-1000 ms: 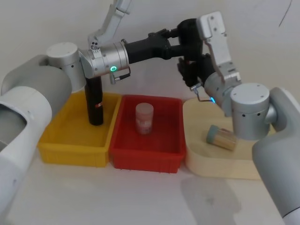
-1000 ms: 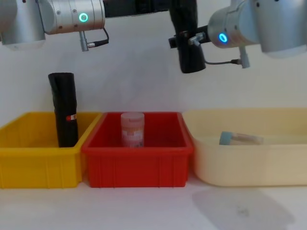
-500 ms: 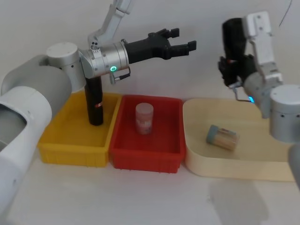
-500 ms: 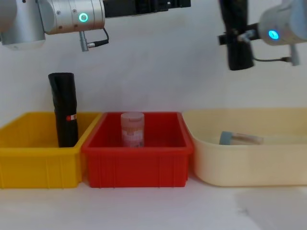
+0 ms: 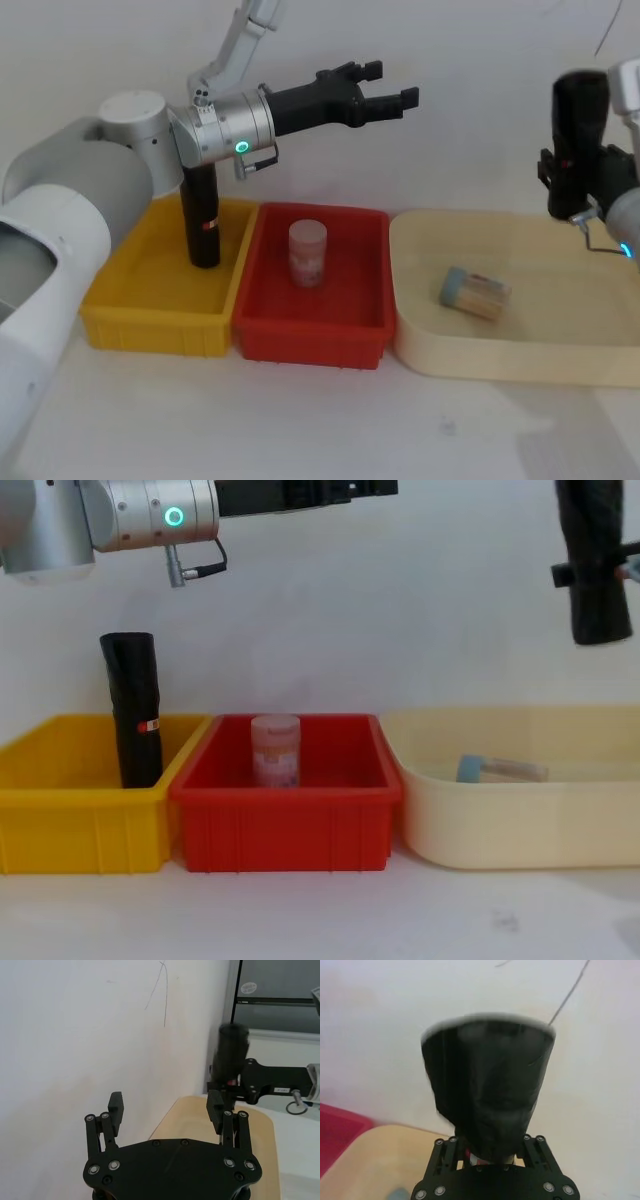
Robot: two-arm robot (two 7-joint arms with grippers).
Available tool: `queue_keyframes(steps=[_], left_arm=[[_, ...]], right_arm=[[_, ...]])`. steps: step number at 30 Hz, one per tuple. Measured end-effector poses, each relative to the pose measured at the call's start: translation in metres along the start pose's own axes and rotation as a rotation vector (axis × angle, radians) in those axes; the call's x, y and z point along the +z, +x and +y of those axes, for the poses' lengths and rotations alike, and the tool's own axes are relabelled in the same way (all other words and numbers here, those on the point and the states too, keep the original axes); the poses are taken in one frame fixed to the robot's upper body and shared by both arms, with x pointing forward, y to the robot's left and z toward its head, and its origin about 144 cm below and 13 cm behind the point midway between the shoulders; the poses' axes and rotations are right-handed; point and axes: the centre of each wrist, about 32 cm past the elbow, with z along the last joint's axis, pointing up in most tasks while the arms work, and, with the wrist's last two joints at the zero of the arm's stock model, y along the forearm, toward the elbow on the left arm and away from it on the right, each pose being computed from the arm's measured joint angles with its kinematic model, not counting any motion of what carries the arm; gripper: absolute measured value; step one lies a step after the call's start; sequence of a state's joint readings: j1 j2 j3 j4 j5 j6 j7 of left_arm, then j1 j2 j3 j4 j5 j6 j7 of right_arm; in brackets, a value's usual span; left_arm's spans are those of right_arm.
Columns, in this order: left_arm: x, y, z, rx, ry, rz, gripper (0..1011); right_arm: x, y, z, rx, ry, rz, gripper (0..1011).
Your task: Pick up the garbage bag with the one hand and transfer it to the other hand.
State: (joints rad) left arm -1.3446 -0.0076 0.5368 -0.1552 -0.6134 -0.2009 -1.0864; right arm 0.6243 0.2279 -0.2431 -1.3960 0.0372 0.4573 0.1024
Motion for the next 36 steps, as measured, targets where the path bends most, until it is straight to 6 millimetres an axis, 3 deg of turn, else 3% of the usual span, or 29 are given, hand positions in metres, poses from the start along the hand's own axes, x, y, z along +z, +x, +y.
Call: queue_keyframes(steps=[16, 36], left_arm=[[0.0, 0.0, 0.0, 0.0, 0.0, 0.0, 1001], [0.0, 0.0, 0.0, 0.0, 0.0, 0.0, 1001]], right_arm=[[-0.007, 0.015, -0.023, 0.011, -0.012, -0.027, 975], [-0.009, 0.02, -0.03, 0.015, -0.014, -0.037, 1000]])
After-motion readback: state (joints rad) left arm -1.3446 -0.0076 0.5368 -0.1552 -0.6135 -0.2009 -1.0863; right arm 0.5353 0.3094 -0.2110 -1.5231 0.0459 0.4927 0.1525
